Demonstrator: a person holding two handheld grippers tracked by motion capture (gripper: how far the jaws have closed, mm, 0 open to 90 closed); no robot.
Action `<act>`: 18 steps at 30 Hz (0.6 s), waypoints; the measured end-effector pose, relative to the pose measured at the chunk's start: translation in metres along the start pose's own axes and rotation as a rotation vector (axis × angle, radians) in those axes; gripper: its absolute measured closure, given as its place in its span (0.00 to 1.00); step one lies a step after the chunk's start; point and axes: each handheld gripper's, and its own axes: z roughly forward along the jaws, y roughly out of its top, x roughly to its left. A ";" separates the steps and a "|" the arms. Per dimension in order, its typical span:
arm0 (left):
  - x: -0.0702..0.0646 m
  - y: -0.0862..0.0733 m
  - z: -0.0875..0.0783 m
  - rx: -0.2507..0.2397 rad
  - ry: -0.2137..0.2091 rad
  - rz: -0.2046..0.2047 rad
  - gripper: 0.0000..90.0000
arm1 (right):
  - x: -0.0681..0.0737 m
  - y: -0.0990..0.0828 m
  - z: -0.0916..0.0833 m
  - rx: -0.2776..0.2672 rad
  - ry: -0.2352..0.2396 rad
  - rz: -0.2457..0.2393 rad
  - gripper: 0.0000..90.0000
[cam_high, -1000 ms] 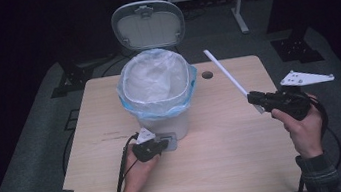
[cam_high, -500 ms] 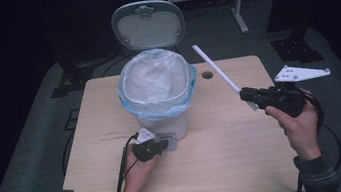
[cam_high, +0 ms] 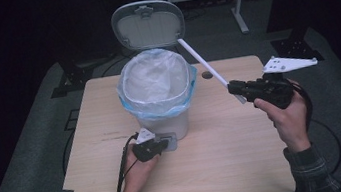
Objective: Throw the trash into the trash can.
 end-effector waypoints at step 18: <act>0.000 0.000 0.000 -0.003 -0.001 -0.003 1.00 | 0.011 0.029 0.035 -0.005 0.057 -0.008 0.89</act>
